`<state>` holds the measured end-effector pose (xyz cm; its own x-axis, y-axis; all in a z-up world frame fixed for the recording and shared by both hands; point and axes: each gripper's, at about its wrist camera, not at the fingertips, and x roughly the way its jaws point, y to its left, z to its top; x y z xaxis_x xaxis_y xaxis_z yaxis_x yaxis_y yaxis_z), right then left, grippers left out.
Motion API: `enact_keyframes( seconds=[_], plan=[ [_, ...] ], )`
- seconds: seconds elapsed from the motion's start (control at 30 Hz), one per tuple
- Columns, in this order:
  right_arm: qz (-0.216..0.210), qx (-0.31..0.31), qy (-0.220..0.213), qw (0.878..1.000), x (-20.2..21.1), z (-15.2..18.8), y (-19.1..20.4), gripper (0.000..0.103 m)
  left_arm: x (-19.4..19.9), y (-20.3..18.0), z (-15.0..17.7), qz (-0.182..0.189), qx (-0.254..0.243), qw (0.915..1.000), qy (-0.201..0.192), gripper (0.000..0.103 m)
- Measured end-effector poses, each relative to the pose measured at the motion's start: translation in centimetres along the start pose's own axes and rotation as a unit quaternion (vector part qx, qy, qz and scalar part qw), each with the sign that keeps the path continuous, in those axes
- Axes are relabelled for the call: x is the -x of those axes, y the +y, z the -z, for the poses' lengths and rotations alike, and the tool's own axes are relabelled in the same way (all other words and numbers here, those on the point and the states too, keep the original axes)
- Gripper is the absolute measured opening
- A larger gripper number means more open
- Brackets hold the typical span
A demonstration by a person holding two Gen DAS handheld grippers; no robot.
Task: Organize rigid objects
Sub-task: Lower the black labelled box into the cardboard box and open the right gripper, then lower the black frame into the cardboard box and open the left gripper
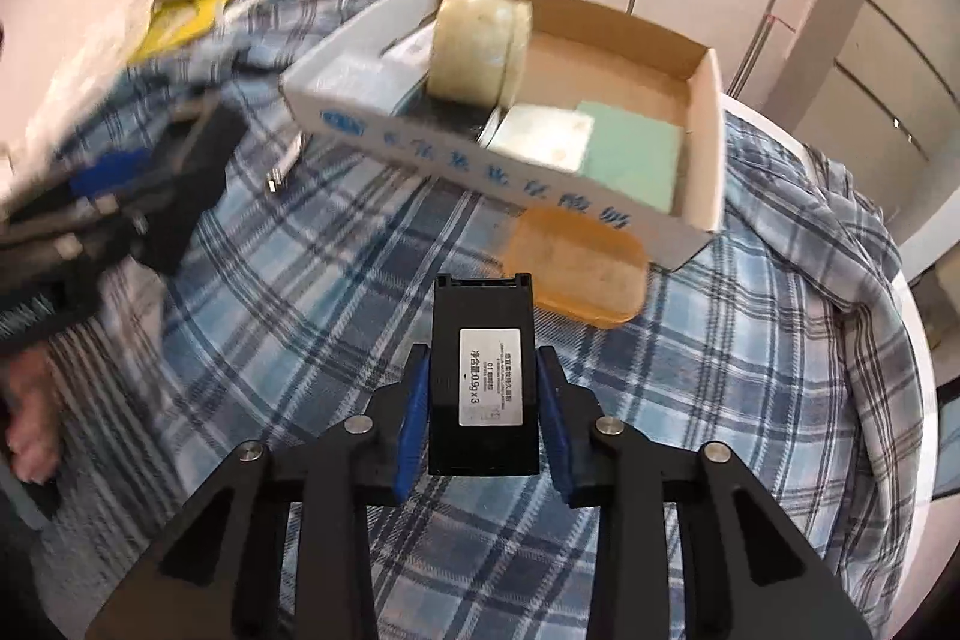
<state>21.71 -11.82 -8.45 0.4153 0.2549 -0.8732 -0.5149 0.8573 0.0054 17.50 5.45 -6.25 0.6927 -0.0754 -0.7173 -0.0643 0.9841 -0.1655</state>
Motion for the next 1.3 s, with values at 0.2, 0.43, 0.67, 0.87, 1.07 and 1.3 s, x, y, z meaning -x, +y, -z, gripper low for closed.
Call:
enact_keyframes(
  seconds=[0.2, 0.43, 0.67, 0.87, 1.07, 1.3],
  plan=[
    [0.006, -0.052, -0.036, 0.998, 3.1, -2.4, -3.4, 0.033, 1.3, 0.2, -1.0, 0.015, 0.008, 0.9998, -0.009, 0.074],
    [0.028, -0.123, -0.059, 0.990, 2.0, -7.7, -6.4, 0.033, 1.5, 0.1, -1.6, 0.005, 0.009, 0.9998, -0.015, 0.074],
    [0.036, -0.145, -0.029, 0.988, -2.8, -8.9, -6.9, 0.033, 1.5, 0.1, -2.1, 0.000, 0.002, 0.9999, -0.013, 0.074],
    [0.035, -0.150, -0.024, 0.988, -3.9, -8.3, -6.8, 0.033, 2.0, -0.5, -2.7, -0.016, -0.026, 0.9990, -0.031, 0.074],
    [0.025, -0.163, -0.075, 0.983, -1.4, -7.6, -7.6, 0.055, 2.7, -1.1, -4.7, -0.023, -0.049, 0.9976, -0.044, 0.074],
    [0.055, -0.133, -0.144, 0.979, 2.3, -7.7, -7.2, 0.064, 2.3, -1.5, -8.4, -0.015, -0.048, 0.9945, -0.092, 0.074]
  ],
)
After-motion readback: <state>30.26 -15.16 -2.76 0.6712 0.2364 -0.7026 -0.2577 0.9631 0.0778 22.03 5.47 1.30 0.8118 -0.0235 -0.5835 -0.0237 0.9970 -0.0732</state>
